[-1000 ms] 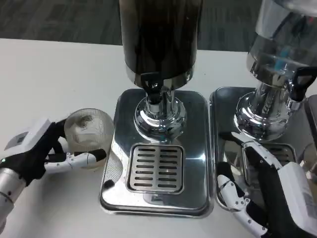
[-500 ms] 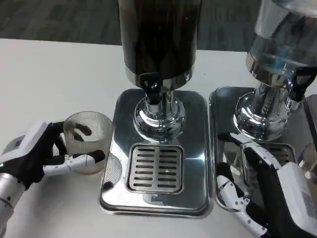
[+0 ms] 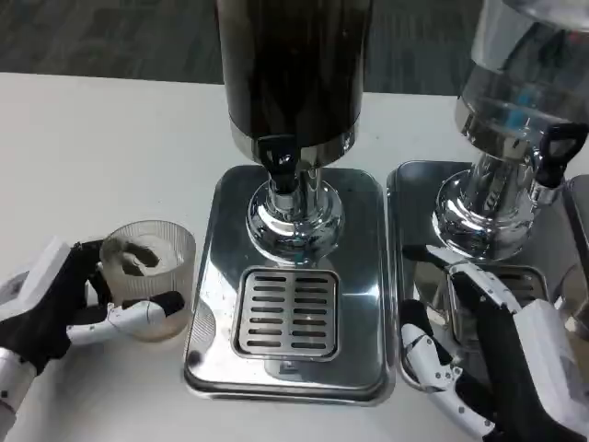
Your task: Grasp the cup under the faucet to collect the drink, then remove the cup.
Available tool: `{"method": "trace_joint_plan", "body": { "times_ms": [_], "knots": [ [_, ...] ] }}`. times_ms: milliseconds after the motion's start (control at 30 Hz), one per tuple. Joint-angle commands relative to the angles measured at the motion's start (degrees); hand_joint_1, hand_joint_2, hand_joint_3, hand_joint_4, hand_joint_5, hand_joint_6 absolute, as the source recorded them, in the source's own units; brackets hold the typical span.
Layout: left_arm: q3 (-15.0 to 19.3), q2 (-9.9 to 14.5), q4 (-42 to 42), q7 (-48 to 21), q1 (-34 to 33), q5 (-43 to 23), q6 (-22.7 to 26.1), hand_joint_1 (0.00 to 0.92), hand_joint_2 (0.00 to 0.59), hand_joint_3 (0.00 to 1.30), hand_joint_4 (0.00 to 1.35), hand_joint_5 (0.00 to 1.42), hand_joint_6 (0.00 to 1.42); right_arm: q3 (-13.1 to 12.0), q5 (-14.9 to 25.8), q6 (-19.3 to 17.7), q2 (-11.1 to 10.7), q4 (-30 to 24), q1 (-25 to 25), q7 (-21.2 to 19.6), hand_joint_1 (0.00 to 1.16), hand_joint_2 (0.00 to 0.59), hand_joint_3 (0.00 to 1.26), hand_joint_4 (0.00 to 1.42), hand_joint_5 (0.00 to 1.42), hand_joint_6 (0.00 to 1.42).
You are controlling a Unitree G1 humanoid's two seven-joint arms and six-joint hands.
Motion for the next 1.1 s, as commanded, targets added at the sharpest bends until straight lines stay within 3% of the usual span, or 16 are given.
{"method": "trace_joint_plan", "body": {
  "times_ms": [33,433,1100],
  "knots": [
    [1.89,1.02,-1.47,1.47,0.68,-0.83,-2.52,0.399,0.122,0.64,0.71,0.99,1.31,0.42,0.21,-0.27,0.01,-0.38,-0.42,-0.07,0.34,0.422,0.29,0.22,0.19,0.13],
    [4.61,0.76,-4.93,-0.18,0.47,-1.44,-7.40,0.408,0.117,0.65,0.71,0.98,1.32,0.71,0.42,-0.34,0.36,-0.21,-0.08,-0.55,0.34,0.422,0.29,0.22,0.19,0.13],
    [0.04,-4.83,-4.34,-3.38,-5.75,2.14,-6.06,0.406,0.112,0.65,0.71,0.98,1.30,0.84,-0.74,-0.18,1.50,-2.47,3.15,-2.90,0.34,0.422,0.29,0.22,0.19,0.11]
  ]
}}
